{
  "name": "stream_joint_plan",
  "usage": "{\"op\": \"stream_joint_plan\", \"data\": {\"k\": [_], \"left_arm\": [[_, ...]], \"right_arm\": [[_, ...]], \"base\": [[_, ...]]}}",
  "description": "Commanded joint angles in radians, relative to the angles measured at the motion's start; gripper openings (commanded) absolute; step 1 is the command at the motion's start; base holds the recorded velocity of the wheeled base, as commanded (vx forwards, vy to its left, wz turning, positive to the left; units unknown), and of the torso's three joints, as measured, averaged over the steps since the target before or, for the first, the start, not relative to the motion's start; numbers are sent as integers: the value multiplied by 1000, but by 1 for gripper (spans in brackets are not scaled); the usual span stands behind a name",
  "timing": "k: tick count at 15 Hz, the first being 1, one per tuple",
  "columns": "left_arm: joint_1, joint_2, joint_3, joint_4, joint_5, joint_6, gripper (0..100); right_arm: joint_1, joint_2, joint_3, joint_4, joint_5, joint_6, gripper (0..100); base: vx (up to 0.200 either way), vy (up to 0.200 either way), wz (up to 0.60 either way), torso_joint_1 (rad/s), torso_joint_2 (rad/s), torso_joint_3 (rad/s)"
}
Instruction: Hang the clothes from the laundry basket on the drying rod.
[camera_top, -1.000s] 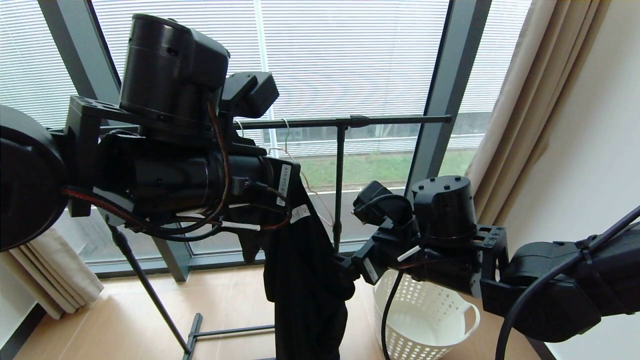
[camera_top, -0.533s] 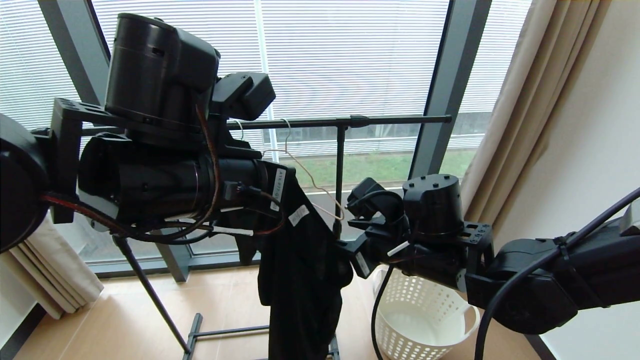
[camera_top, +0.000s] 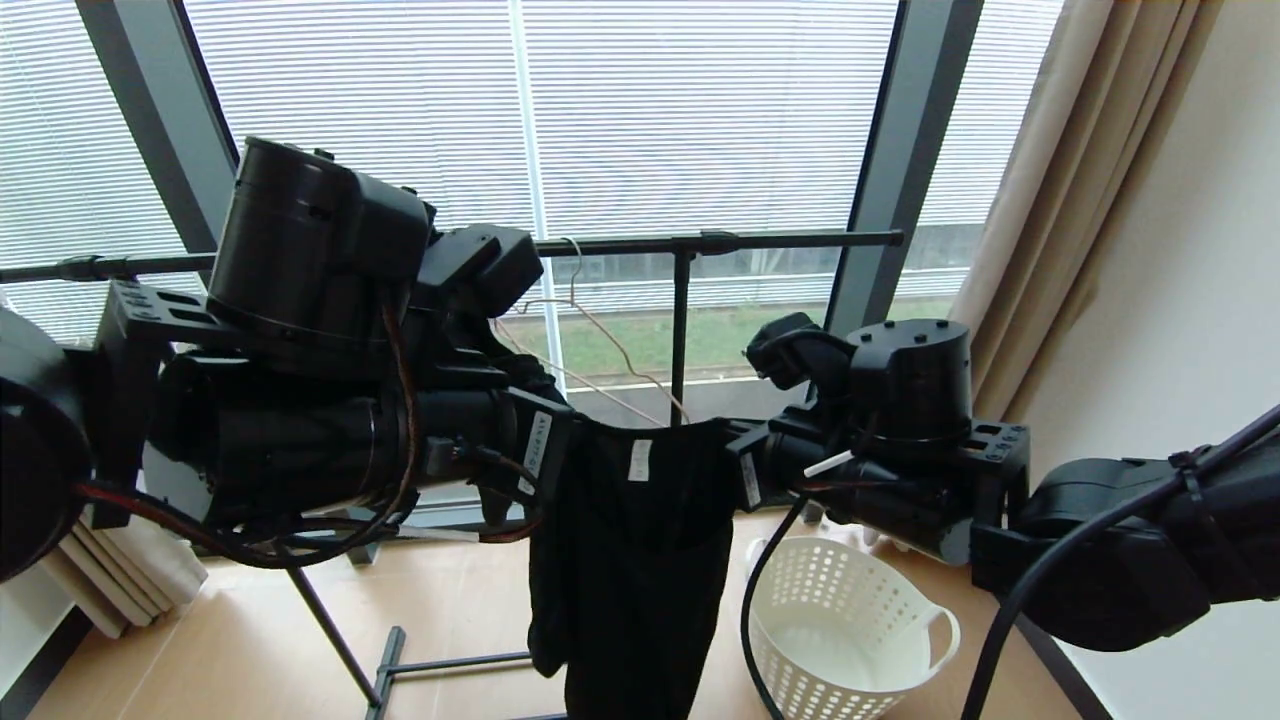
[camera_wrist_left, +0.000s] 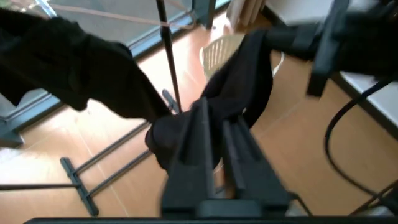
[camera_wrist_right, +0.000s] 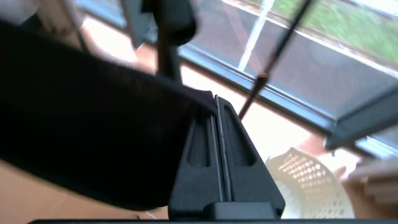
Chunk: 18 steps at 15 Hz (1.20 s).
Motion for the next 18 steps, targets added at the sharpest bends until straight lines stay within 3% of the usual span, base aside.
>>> {"op": "stream_joint_plan", "data": {"k": [1, 6, 11, 15, 18], "left_arm": [[5, 10, 54, -56, -4, -2, 100], [14, 75, 48, -70, -53, 0, 100], [53, 309, -168, -85, -43, -45, 100], [77, 466, -348, -81, 56, -109, 100], [86, 478, -362, -84, 70, -151, 100]], "right_arm": [[-12, -50, 5, -2, -26, 13, 0], [-122, -104, -32, 1, -47, 47, 0], [-127, -195, 11, 1, -61, 13, 0], [-147, -190, 16, 1, -66, 7, 0], [-151, -185, 16, 1, -66, 7, 0]], "base": [[0, 0, 0, 0, 0, 0], [0, 0, 0, 0, 0, 0], [0, 0, 0, 0, 0, 0], [0, 0, 0, 0, 0, 0], [0, 0, 0, 0, 0, 0]]}}
